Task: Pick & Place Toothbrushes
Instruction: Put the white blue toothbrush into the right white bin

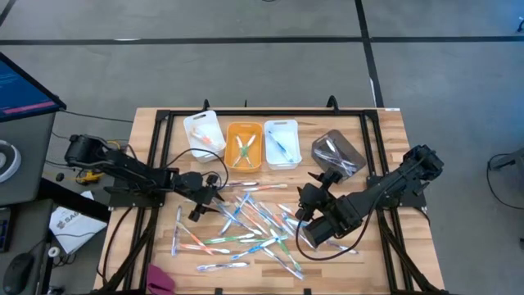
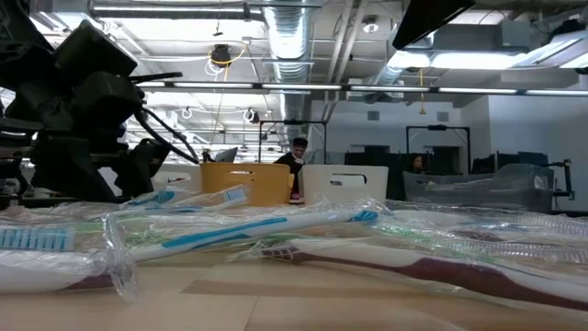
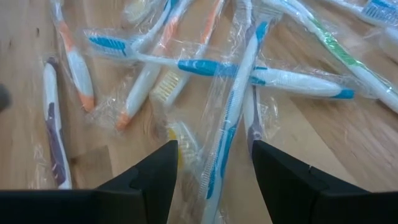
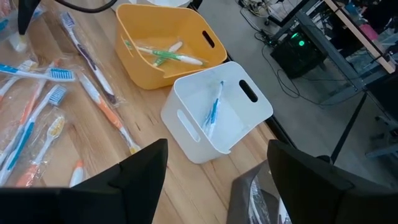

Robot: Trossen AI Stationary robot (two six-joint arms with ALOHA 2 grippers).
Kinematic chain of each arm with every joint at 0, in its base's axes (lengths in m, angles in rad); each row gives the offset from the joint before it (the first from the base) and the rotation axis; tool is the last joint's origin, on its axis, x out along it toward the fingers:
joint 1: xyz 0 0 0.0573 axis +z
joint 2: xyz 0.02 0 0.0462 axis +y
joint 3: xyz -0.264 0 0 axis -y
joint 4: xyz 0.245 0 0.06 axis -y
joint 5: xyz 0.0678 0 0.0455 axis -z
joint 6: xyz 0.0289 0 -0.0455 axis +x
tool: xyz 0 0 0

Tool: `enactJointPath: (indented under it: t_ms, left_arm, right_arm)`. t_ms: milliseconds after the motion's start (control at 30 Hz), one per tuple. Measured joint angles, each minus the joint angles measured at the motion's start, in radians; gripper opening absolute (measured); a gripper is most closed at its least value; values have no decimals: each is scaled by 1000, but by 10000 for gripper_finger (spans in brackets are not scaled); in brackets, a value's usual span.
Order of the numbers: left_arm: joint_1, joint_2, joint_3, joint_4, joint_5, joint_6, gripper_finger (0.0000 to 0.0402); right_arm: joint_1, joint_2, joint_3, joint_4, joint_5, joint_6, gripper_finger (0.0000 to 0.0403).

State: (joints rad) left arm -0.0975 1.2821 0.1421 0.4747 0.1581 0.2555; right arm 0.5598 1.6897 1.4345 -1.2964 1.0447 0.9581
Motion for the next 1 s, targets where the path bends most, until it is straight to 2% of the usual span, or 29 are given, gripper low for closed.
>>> enactJointPath:
  t_ms: [233, 600, 833, 1000]
  left_arm:
    - [0, 24, 0, 1, -9, -1, 154]
    - [0, 22, 0, 9, -9, -1, 20]
    - [0, -16, 1, 17, -24, 22, 27]
    - [0, -69, 1, 14, -34, 59, 14]
  right_arm:
    - [0, 0, 0, 7, 0, 0, 270]
    - [0, 0, 0, 12, 0, 0, 270]
    - [0, 0, 0, 72, 0, 1, 270]
    - [0, 0, 0, 133, 0, 0, 270]
